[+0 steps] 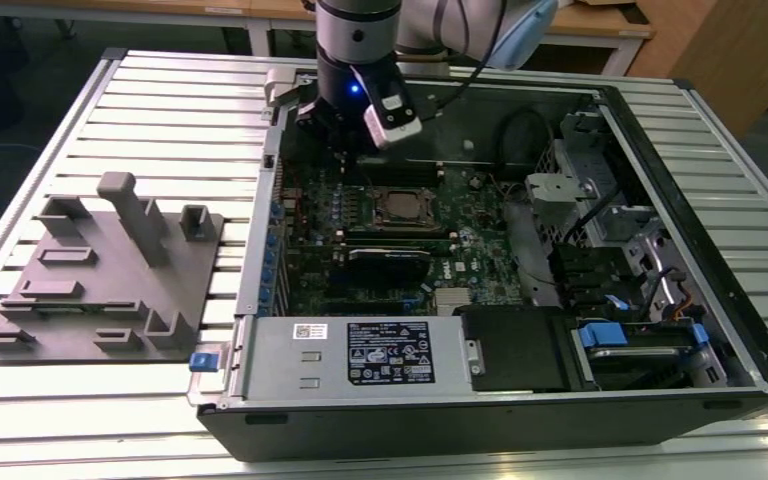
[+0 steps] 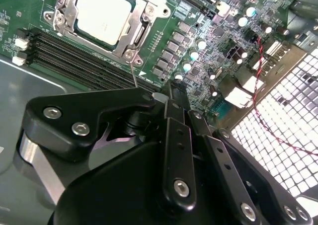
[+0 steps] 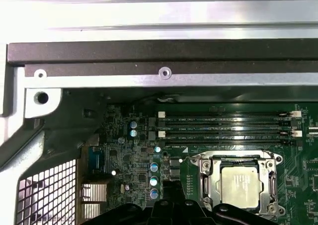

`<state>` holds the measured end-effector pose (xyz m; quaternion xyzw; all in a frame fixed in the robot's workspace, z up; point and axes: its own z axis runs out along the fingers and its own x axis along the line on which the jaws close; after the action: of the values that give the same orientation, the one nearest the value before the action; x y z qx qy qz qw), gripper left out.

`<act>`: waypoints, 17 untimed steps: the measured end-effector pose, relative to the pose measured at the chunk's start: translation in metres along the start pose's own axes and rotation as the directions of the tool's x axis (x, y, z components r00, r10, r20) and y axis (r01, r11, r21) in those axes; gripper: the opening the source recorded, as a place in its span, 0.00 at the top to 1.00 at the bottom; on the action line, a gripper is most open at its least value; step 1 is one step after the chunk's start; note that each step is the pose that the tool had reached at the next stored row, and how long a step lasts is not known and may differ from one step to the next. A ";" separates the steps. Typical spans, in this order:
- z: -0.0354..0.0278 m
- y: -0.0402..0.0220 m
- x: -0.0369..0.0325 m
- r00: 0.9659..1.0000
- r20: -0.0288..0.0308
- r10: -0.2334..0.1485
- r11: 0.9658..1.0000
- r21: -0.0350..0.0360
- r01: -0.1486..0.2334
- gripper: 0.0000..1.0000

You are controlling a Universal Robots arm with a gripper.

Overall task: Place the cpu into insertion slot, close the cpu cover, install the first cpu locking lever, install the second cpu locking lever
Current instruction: 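Install the first cpu locking lever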

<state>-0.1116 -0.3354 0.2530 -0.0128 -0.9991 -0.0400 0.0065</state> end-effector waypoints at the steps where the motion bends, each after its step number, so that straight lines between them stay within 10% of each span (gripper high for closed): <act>1: -0.0001 0.0008 0.0001 1.000 0.001 0.000 1.000 0.000 0.000 0.90; 17: 0.0009 0.0156 0.0039 1.000 0.006 -0.004 1.000 0.000 0.004 0.90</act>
<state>-0.1151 -0.3197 0.2534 -0.0108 -0.9991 -0.0400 0.0034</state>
